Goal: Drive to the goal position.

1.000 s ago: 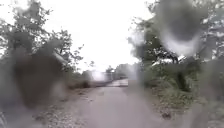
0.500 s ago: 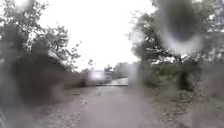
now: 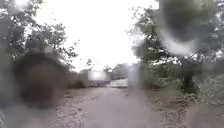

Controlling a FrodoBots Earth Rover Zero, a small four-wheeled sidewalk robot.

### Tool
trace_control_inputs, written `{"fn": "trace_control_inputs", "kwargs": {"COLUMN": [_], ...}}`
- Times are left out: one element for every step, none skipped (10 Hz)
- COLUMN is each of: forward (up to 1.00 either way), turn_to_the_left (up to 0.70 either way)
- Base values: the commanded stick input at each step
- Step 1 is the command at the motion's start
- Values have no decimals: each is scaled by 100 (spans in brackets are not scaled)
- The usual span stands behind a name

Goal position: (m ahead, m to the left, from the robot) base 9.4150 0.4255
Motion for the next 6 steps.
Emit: {"fn": "trace_control_inputs", "kwargs": {"forward": [70, 70, 70, 70, 70, 70], "turn_to_the_left": [0, 0, 0, 0, 0, 0]}}
